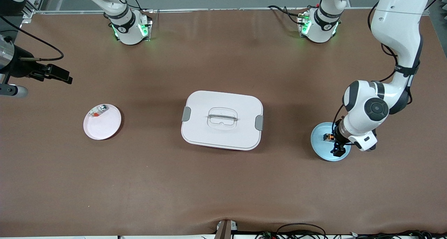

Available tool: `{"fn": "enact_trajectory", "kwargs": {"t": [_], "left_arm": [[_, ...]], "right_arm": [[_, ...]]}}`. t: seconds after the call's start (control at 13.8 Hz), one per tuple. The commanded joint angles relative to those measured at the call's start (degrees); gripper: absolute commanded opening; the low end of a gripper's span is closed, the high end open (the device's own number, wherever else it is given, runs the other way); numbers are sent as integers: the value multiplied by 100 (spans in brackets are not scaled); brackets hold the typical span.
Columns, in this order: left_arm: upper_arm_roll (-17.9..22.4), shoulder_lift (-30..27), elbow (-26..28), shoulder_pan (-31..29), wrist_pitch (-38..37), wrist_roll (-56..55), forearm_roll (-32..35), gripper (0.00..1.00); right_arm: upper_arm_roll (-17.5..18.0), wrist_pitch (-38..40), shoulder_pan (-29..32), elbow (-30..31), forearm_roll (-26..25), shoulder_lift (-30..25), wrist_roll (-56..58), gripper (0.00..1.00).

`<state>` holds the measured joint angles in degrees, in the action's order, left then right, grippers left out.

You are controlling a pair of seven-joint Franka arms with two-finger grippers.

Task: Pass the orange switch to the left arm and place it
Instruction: 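Lower the switch onto the light-blue plate and open the left gripper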

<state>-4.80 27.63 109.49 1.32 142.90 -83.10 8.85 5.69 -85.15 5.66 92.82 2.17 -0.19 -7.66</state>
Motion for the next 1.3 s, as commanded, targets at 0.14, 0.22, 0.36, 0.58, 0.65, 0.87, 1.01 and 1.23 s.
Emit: {"fn": "enact_trajectory", "kwargs": {"t": [0.14,0.22,0.36,0.58,0.65,0.87,1.01,1.23], "left_arm": [[-109,-205,90,-53,-8,2539,91,100],[-109,-214,90,-53,-8,3031,91,100],[-118,-232,99,-53,-8,4068,91,100],[-118,-241,99,-62,-8,5800,91,100],[-118,-241,99,-62,1,6257,73,100],[-118,-258,99,-71,1,7025,38,100],[-118,-267,90,-79,1,7473,21,100],[-118,-293,90,-185,-7,7528,20,100]], "right_arm": [[72,-344,137,597,134,-508,-69,100],[72,-405,137,615,134,-569,-69,100],[72,-581,145,799,134,-701,-69,100],[72,-617,146,843,134,-728,-78,100],[72,-625,146,843,134,-728,-69,100],[72,-652,163,852,143,-719,-78,100],[72,-687,181,852,143,-719,-78,100],[72,-713,181,852,143,-719,-78,100]]}}
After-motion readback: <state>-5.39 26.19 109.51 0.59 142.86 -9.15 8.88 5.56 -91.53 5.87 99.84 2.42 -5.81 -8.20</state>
